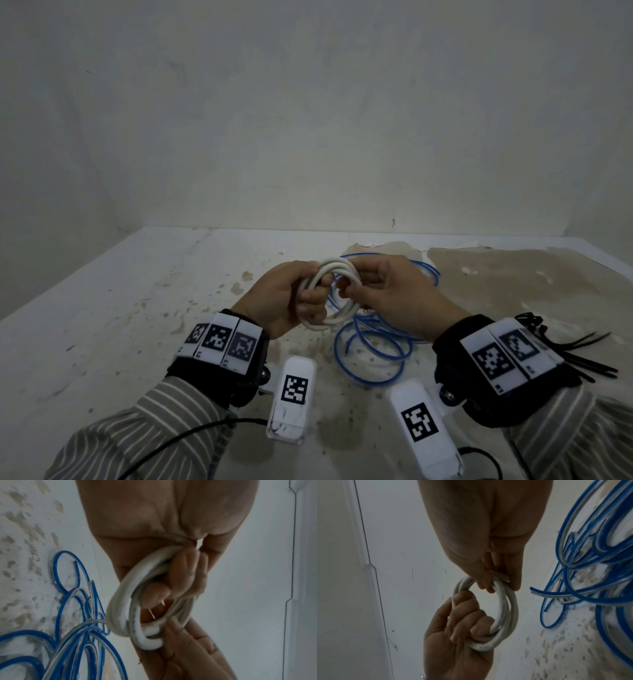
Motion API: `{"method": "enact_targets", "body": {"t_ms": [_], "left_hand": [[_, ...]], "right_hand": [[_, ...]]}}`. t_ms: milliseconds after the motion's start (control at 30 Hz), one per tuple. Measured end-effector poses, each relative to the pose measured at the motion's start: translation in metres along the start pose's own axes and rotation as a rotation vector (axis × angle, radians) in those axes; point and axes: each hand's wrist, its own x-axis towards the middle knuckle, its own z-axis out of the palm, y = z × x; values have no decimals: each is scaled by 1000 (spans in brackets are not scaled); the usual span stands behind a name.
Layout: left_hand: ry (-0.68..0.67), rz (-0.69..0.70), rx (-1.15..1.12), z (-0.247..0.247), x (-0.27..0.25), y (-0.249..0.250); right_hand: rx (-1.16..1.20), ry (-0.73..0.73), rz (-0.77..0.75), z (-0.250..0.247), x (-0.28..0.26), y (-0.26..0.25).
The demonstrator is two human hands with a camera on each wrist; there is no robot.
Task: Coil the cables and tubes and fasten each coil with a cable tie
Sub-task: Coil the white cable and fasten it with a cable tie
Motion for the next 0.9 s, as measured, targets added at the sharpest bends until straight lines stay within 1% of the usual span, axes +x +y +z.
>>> {"method": "enact_targets", "body": {"t_ms": [100,200,333,400,433,500,567,633,667,733,833,900], "left_hand": [[-34,-25,32,3,-1,5],[-24,-24,-23,3,0,7],[63,10,-125,3,4,1],[63,16,-138,5,4,-2],[55,7,-109,7,5,-4],[32,-28,-15,11,7,-5],[13,-67,55,14,12,-2],[-3,-69,98,17,15,2],[-2,-47,112,19,16,2],[38,36,138,22,18,2],[142,160,180,27,21,4],[211,216,176,30,22,5]], "right_hand": [[64,31,19,3,-1,5],[157,77,38,7,-2,6],[133,102,-6,8,-1,4],[124,111,-13,3,-1,5],[94,112,-21,-1,-1,5],[49,69,-18,-8,-3,7],[29,-24,8,-13,-5,7],[-66,-76,-20,-16,-5,6],[-113,-79,-42,-18,-4,6],[-157,-36,-65,-24,-1,4],[-179,23,-80,-29,3,5],[-162,51,-77,-29,4,6]]}}
